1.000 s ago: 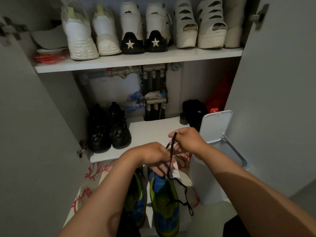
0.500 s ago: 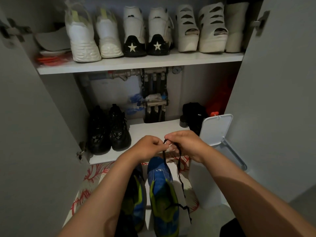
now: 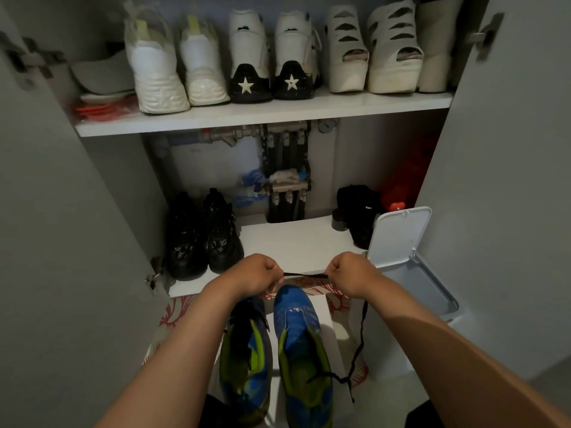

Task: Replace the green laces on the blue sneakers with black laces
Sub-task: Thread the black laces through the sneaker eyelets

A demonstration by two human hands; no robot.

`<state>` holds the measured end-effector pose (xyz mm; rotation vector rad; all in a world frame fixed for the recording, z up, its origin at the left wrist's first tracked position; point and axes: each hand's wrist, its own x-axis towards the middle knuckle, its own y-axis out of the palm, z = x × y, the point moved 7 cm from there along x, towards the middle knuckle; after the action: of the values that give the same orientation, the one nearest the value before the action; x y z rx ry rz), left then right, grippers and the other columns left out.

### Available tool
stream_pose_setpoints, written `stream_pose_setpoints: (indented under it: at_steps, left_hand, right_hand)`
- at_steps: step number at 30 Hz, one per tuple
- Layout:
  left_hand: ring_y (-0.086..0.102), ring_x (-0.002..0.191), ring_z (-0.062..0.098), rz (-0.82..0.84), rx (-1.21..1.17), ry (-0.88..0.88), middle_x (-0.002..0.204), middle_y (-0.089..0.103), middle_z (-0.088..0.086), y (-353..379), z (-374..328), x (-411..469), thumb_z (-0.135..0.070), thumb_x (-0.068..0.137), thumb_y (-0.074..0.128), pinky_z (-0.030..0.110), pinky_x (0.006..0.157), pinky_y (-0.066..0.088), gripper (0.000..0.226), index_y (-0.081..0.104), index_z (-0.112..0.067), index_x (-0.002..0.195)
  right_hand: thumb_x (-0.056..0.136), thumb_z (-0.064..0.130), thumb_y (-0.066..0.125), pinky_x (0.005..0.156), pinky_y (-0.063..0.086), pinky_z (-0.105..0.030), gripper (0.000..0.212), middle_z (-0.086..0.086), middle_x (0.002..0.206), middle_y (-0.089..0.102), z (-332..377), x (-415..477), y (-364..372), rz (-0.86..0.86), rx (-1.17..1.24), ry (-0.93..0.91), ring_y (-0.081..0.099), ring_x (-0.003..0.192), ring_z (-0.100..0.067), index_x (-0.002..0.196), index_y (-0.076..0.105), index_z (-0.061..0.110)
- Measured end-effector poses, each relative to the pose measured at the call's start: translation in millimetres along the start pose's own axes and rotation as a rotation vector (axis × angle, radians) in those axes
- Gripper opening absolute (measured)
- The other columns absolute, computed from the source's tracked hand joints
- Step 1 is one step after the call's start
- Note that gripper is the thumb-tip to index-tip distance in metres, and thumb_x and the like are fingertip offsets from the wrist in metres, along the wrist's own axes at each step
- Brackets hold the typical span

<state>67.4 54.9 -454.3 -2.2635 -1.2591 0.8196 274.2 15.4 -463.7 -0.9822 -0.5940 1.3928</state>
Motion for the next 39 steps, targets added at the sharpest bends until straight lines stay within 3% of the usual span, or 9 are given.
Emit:
stream_pose_setpoints:
  at_steps: [2, 5, 8, 17, 24, 29, 32, 37, 39]
  left_hand:
    - [0.058, 0.051, 0.008, 0.007, 0.026, 0.064, 0.061, 0.067, -0.002, 6, -8, -2, -0.024, 0.096, 0.057, 0.023, 0.055, 0.051, 0.026, 0.072, -0.018, 0.076]
    - [0.06, 0.057, 0.014, 0.007, 0.095, 0.136, 0.067, 0.071, -0.002, 15, -19, -4, -0.032, 0.094, 0.06, 0.034, 0.068, 0.054, 0.025, 0.072, -0.023, 0.074]
    - [0.061, 0.055, 0.013, -0.039, 0.147, 0.166, 0.064, 0.07, -0.003, 17, -25, 0, -0.039, 0.093, 0.062, 0.036, 0.068, 0.054, 0.03, 0.071, -0.022, 0.07]
    - [0.062, 0.064, 0.015, 0.053, 0.052, 0.044, 0.076, 0.075, -0.002, 12, -2, 9, -0.021, 0.099, 0.054, 0.036, 0.074, 0.056, 0.023, 0.071, -0.014, 0.085]
    - [0.072, 0.06, 0.02, 0.047, 0.063, 0.029, 0.075, 0.076, -0.009, 31, -7, 11, -0.029, 0.097, 0.06, 0.027, 0.065, 0.054, 0.015, 0.064, -0.017, 0.09]
    - [0.069, 0.056, 0.009, -0.1, 0.286, 0.026, 0.067, 0.072, -0.016, 23, -8, 11, -0.047, 0.089, 0.065, 0.032, 0.073, 0.056, 0.023, 0.067, -0.026, 0.08]
    - [0.068, 0.066, 0.013, -0.082, 0.237, 0.038, 0.074, 0.073, -0.01, 27, -6, 11, -0.047, 0.086, 0.07, 0.034, 0.074, 0.055, 0.022, 0.071, -0.025, 0.08]
    - [0.062, 0.09, 0.011, -0.036, 0.298, 0.013, 0.085, 0.066, -0.014, 39, 7, 13, -0.025, 0.084, 0.071, 0.03, 0.086, 0.053, 0.004, 0.068, -0.028, 0.084]
    - [0.062, 0.088, 0.01, 0.001, 0.326, -0.014, 0.082, 0.065, -0.014, 49, 15, 15, -0.027, 0.082, 0.075, 0.028, 0.082, 0.053, 0.008, 0.067, -0.027, 0.08]
  right_hand:
    - [0.09, 0.012, 0.056, 0.077, 0.049, -0.027, 0.028, 0.0, 0.103, 0.072, 9, -5, 8, 0.078, -0.1, -0.056, 0.063, 0.092, -0.017, 0.11, 0.075, 0.02]
    - [0.092, 0.007, 0.056, 0.081, 0.044, -0.019, 0.038, 0.002, 0.117, 0.069, 31, -10, 21, 0.2, 0.259, -0.15, 0.061, 0.1, -0.008, 0.126, 0.067, 0.019]
    - [0.093, 0.011, 0.059, 0.071, 0.05, -0.02, 0.023, -0.002, 0.087, 0.073, 47, -9, 24, 0.251, 0.502, -0.194, 0.066, 0.077, -0.009, 0.109, 0.073, 0.017]
    - [0.091, 0.02, 0.064, 0.055, 0.036, -0.017, 0.014, 0.012, 0.069, 0.064, 28, 3, 27, 0.138, 0.211, -0.139, 0.053, 0.064, -0.001, 0.091, 0.078, 0.021]
    - [0.093, 0.02, 0.061, 0.051, 0.046, -0.018, 0.015, 0.001, 0.071, 0.071, 36, 1, 43, 0.231, 0.462, -0.114, 0.059, 0.051, -0.003, 0.09, 0.075, 0.013]
    - [0.088, 0.041, 0.072, 0.076, 0.051, -0.02, 0.022, 0.007, 0.077, 0.076, 30, 6, 41, 0.182, 0.455, -0.153, 0.069, 0.075, -0.001, 0.082, 0.078, 0.021]
    - [0.088, 0.031, 0.074, 0.071, 0.047, -0.016, 0.011, 0.005, 0.077, 0.076, 25, 5, 41, 0.18, 0.482, -0.175, 0.068, 0.072, 0.001, 0.082, 0.078, 0.022]
    - [0.089, 0.018, 0.065, 0.06, 0.047, -0.021, 0.022, 0.004, 0.069, 0.071, 5, 3, 43, 0.131, 0.209, -0.109, 0.062, 0.057, 0.002, 0.069, 0.071, 0.024]
    - [0.088, 0.02, 0.062, 0.065, 0.05, -0.025, 0.022, 0.002, 0.075, 0.07, 0, 2, 48, 0.136, 0.028, -0.081, 0.066, 0.07, -0.01, 0.067, 0.067, 0.023]
